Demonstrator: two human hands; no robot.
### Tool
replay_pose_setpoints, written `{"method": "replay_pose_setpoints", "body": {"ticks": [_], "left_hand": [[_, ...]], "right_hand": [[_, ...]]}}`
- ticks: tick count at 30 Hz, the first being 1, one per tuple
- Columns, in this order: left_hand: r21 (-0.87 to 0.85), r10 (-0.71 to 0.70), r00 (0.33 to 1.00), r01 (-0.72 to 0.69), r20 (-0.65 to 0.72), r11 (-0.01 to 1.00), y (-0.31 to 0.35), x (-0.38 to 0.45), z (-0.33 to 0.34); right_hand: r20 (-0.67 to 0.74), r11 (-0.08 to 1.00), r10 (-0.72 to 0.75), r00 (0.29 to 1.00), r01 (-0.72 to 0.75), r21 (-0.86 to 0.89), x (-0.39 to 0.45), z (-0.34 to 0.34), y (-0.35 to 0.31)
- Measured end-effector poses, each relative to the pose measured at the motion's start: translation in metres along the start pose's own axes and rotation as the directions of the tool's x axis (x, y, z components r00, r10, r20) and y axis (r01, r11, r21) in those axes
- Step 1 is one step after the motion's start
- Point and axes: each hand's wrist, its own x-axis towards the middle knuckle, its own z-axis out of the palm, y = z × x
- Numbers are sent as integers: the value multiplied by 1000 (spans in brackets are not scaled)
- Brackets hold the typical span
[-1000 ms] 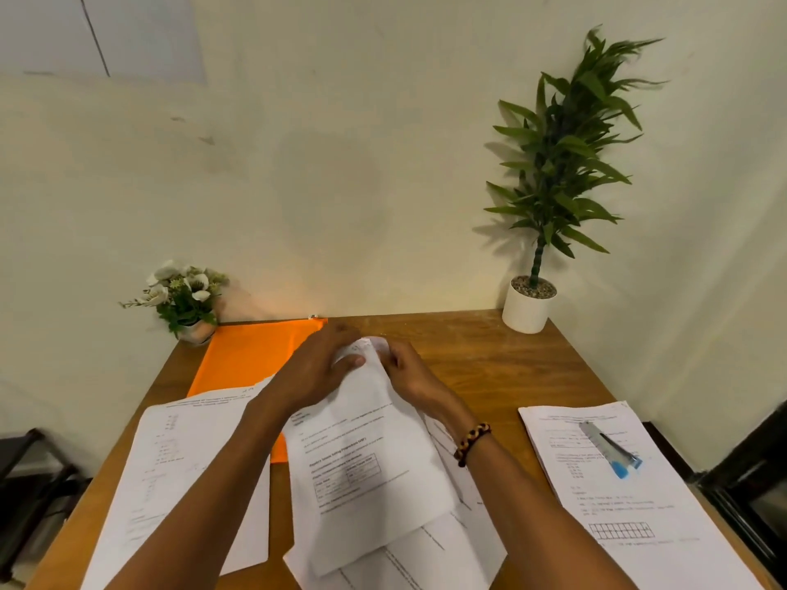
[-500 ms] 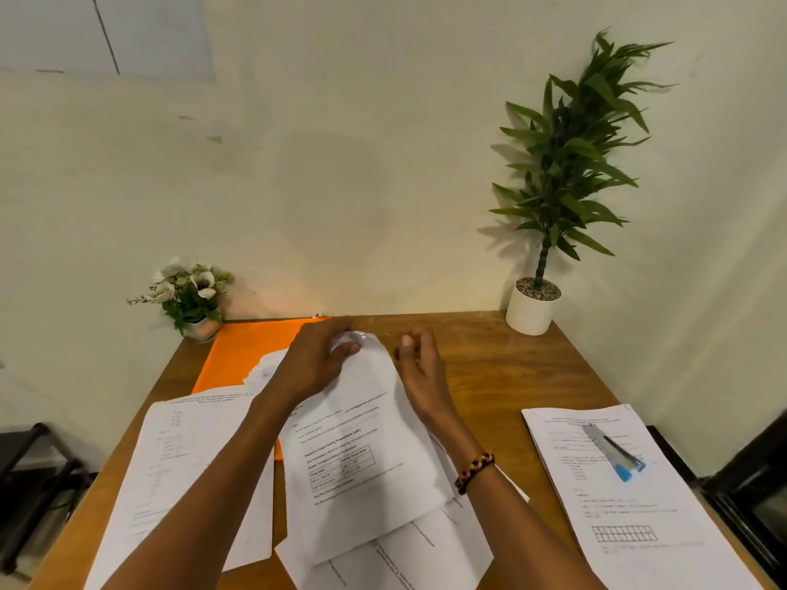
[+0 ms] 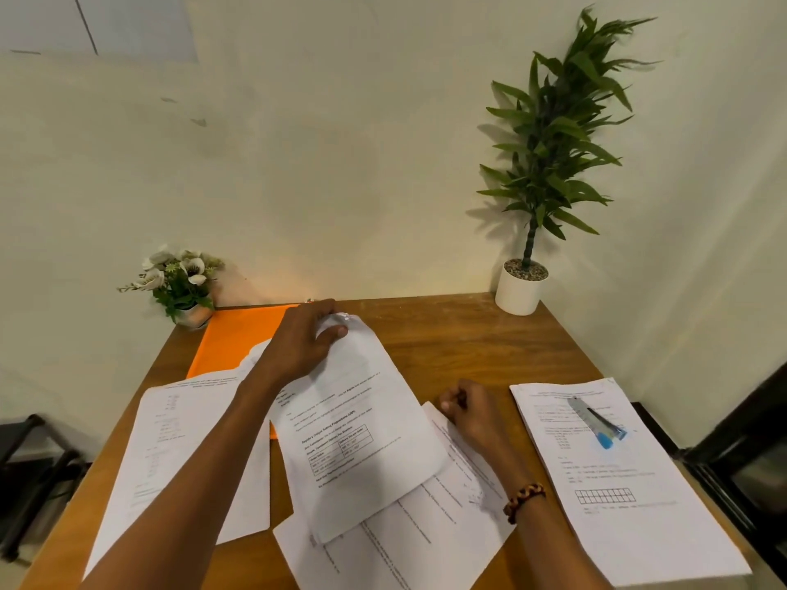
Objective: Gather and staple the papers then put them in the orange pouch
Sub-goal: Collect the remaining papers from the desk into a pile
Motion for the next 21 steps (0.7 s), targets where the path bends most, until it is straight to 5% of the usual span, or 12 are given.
{"method": "replay_pose_setpoints", "body": {"ticks": [6,9,11,15,21], "left_hand": [[33,9,999,-11,43,999,15,-2,4],[33,15,999,-16,31,999,18,-1,-1],[42,26,999,-27,20,999,19,-1,-3],[55,57,998,-58,24,997,28,3,-9],[123,185,981,-190,49,974,70,16,-38]], "right_hand": [[149,998,7,989,2,-59,-2,6,-6],[191,950,15,981,46,-308,-13,9,4],[143,876,13,990,57,-478,-22,14,9],[-29,847,0,1000,-15,-532,-17,25,9],[-55,775,-67,996,17,-632,15,33,-14]]}}
